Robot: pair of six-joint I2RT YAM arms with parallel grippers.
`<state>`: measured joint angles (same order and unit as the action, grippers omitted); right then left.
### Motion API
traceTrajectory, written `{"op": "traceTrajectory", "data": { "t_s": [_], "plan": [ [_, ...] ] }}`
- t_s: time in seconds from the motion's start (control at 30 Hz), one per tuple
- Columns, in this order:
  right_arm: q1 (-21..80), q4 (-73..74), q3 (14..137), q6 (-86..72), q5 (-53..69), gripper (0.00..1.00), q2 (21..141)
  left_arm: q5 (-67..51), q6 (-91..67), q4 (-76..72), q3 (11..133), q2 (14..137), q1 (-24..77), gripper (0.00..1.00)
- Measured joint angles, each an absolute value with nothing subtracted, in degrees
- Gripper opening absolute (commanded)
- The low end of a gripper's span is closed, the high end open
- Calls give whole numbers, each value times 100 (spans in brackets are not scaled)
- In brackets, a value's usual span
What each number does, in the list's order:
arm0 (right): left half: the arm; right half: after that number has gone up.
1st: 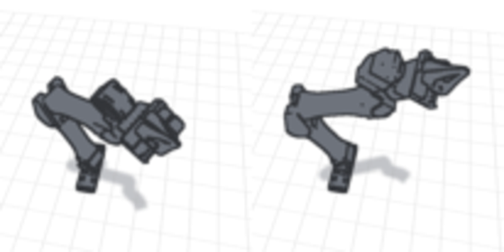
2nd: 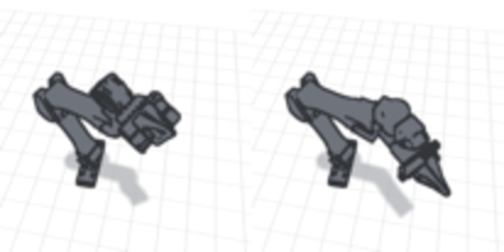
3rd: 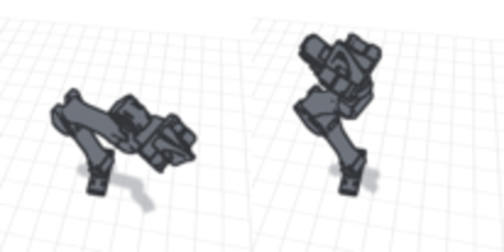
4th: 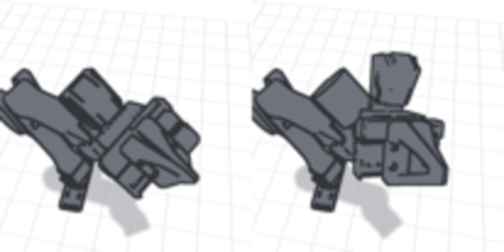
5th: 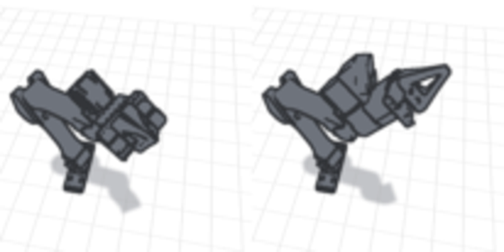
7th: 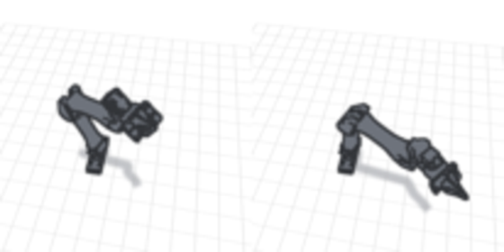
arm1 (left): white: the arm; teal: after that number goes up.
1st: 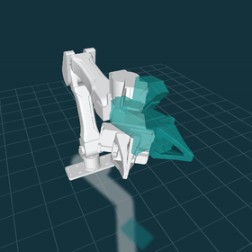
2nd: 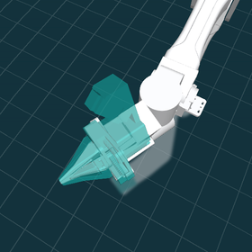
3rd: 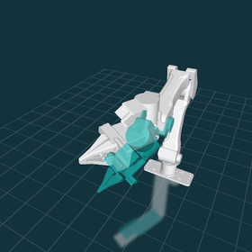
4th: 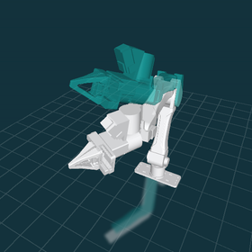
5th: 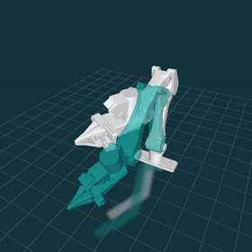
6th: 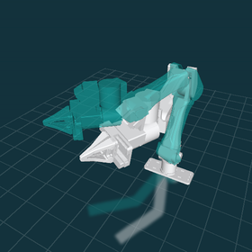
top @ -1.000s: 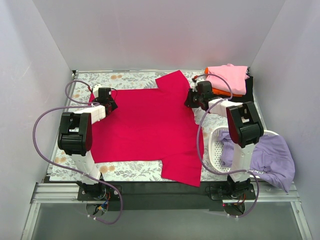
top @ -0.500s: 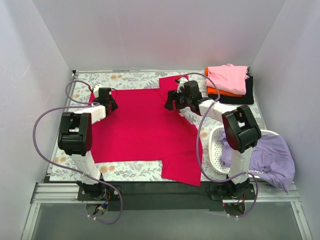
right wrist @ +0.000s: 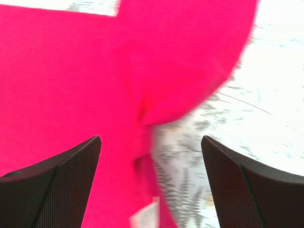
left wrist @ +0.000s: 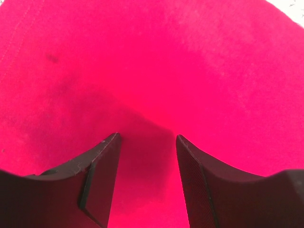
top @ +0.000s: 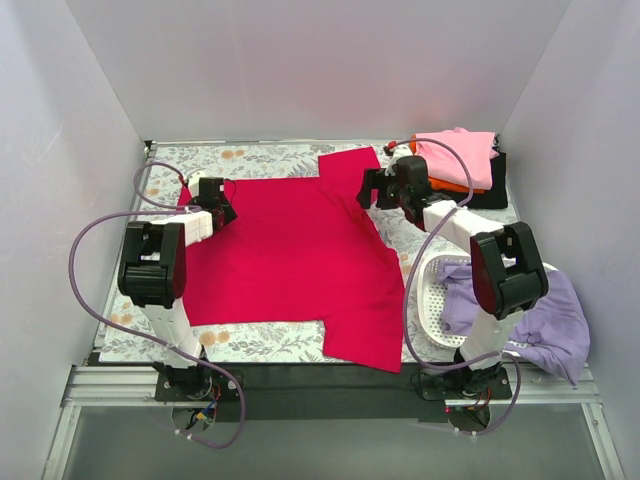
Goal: Fold and stack the t-shirts
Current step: Fold the tshirt
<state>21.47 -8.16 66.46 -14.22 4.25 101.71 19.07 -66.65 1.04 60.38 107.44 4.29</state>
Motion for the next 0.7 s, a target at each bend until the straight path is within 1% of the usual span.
{"op": "traceTrajectory", "data": {
  "t_s": [0.2,0.27,0.33,0.43,0.7],
  "plan": [
    [1549,-829,6702,-1653,532,72,10733,1907,-6648,84,6038,10753,412,47],
    [1406,-821,6748,-1664,530,69,10969,1907,-6650,84,6038,10753,405,47],
    [1326,-794,6864,-1658,556,63,11227,1905,-6650,82,6038,10753,390,47],
    [1347,-788,7072,-1653,650,61,11500,1905,-6650,84,6038,10753,375,47],
    [1538,-786,7570,-1647,843,61,11727,1905,-6650,84,6038,10755,353,47]
  ]
}}
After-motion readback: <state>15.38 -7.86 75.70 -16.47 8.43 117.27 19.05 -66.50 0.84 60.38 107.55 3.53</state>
